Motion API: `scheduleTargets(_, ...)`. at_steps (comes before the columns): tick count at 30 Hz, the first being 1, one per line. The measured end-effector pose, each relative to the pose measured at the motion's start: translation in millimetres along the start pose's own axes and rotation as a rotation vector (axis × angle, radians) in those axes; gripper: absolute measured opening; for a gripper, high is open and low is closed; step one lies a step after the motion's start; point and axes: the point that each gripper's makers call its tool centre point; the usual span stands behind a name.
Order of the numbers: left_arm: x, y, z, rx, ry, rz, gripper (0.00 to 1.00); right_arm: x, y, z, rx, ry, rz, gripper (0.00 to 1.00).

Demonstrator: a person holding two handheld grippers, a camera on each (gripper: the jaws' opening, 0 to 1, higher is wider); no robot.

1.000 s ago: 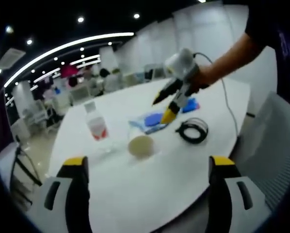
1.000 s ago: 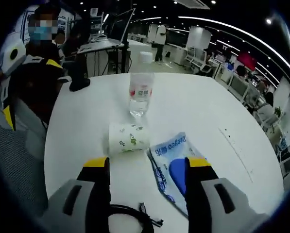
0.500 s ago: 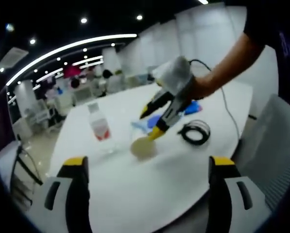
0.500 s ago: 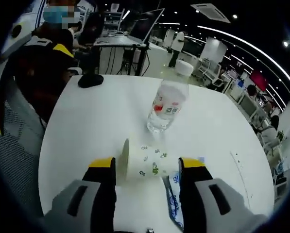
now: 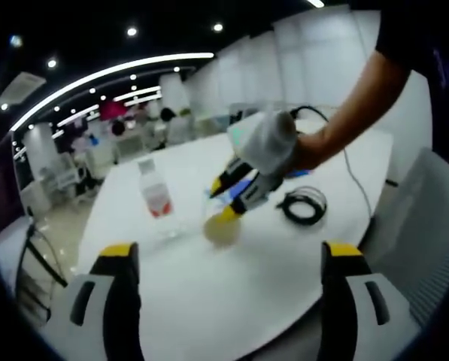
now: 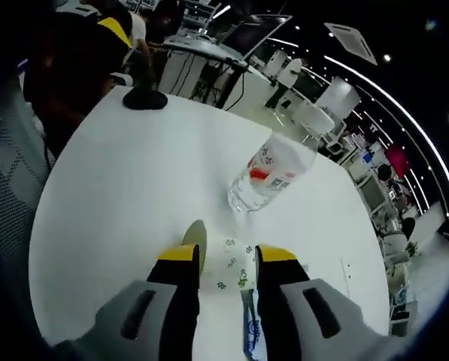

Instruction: Arrange the tabletop items into an orderly group along one side of the table until the central work area is clear of visible clutter.

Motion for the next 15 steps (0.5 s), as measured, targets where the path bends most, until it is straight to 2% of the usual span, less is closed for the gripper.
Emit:
scheduleTargets(6,-0.3,-0.1,-1,0.005,-0.005,-0.007,0.95,0,-6.4,1,0.008,0.025,-0.055,0.09)
scheduleTargets(10,2.1,0.7,0,0.000,0.006,-0.001,0.95,2,-7.5,0,0.000,0.037,-0.075,0.06)
scheduleTargets(15,1.8,0.3,-1,0.003,0.002,-0.002,0.94,14,-12.4,-6,0.006,0.067,-0.126,0.04)
Point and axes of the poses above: the point that each gripper's makers call its tool centre point, and the gripper's own axes: z roughly forward along the fingers, x roughly to its right, y roughly out of its underside, and after that the axes turned 10 degrees about x, right-handed
